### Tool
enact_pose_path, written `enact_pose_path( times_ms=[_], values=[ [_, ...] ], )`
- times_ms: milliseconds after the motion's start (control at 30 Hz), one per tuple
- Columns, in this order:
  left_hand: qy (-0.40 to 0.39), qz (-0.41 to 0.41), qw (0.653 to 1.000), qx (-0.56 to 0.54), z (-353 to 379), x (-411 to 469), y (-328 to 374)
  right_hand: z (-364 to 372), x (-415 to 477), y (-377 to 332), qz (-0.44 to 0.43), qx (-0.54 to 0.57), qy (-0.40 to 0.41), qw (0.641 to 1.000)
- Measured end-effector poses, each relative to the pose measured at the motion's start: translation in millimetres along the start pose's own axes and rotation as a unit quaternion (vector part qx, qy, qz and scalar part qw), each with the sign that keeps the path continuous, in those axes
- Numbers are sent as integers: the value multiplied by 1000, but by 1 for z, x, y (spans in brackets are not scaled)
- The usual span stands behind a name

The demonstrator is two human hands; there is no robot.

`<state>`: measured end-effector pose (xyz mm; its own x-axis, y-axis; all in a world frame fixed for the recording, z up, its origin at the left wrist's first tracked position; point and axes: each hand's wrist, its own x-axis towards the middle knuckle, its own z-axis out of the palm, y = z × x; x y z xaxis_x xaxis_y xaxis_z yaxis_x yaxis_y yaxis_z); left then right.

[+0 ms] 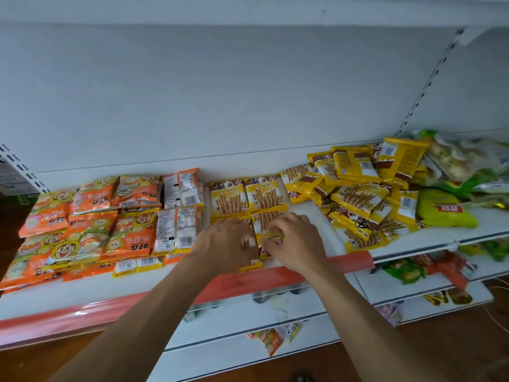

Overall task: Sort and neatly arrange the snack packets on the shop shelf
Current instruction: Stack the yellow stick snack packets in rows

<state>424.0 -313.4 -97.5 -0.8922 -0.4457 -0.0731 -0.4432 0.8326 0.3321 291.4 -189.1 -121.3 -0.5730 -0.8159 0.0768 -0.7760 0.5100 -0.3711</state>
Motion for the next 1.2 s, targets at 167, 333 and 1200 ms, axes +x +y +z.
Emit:
enact_pose_path(
  times_ms=[167,333,1200],
  values=[
    [-14,-12,1000,12,-15,28,22,-39,20,23,8,-25,34,999],
    [-14,-13,1000,24,-20,70,66,-87,40,75,50,-37,79,995],
    [303,14,943,-137,-13,149,114,-144,75,147,29,311,226,923]
  ],
)
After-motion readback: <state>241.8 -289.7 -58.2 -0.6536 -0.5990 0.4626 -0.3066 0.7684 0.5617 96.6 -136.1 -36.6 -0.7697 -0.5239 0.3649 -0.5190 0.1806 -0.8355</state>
